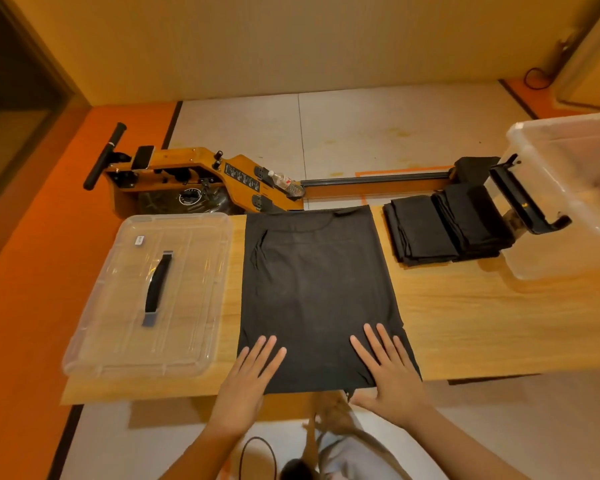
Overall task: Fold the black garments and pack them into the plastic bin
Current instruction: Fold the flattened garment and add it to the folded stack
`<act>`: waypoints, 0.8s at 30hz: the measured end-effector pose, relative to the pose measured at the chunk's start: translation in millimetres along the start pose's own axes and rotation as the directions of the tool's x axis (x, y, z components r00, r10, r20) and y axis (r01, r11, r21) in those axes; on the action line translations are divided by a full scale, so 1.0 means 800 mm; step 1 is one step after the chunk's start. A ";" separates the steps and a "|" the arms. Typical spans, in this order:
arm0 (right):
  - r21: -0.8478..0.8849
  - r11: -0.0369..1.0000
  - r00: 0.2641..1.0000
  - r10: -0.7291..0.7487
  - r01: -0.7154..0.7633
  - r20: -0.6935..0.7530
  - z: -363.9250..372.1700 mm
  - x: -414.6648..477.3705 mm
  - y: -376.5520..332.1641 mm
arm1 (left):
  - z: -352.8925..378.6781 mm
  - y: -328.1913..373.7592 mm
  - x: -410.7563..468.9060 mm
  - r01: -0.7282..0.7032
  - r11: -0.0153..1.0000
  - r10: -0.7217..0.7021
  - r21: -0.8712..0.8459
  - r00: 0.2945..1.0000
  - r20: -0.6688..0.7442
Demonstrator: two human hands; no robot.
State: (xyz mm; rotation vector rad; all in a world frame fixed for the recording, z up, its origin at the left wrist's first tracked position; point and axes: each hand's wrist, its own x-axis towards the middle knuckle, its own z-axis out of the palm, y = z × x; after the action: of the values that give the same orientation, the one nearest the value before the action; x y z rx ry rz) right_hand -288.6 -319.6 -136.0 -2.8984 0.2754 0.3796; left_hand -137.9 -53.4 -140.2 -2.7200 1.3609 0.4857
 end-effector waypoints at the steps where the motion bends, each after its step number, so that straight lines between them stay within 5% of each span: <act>1: -0.011 1.000 1.000 -0.006 0.006 -0.006 0.001 -0.004 0.001 | 0.002 -0.004 -0.007 0.022 1.000 -0.022 0.007 1.000 -0.008; 8: -0.014 0.998 0.994 -0.066 0.065 -0.092 0.005 -0.039 0.003 | 0.014 -0.005 -0.050 -0.029 0.999 0.031 0.037 0.999 -0.028; 13: 0.197 0.979 0.975 -0.007 0.052 -0.220 -0.002 -0.072 0.017 | -0.013 0.005 -0.077 -0.029 0.941 -0.013 -0.336 0.992 -0.122; 18: 0.493 0.866 0.914 0.258 -0.076 -0.313 -0.024 -0.083 0.006 | -0.044 -0.001 -0.080 0.098 0.780 -0.224 -0.618 0.966 -0.130; 24: 0.794 0.606 0.900 0.373 -0.050 -0.228 -0.100 -0.051 0.011 | -0.103 -0.019 -0.037 0.117 0.563 -0.376 -0.818 0.918 -0.127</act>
State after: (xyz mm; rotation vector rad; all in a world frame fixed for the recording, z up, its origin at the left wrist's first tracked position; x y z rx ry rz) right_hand -310.2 -339.3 -51.2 -2.0272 0.6708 -0.2451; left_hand -121.8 -37.3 -54.7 -3.7895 0.8496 0.8802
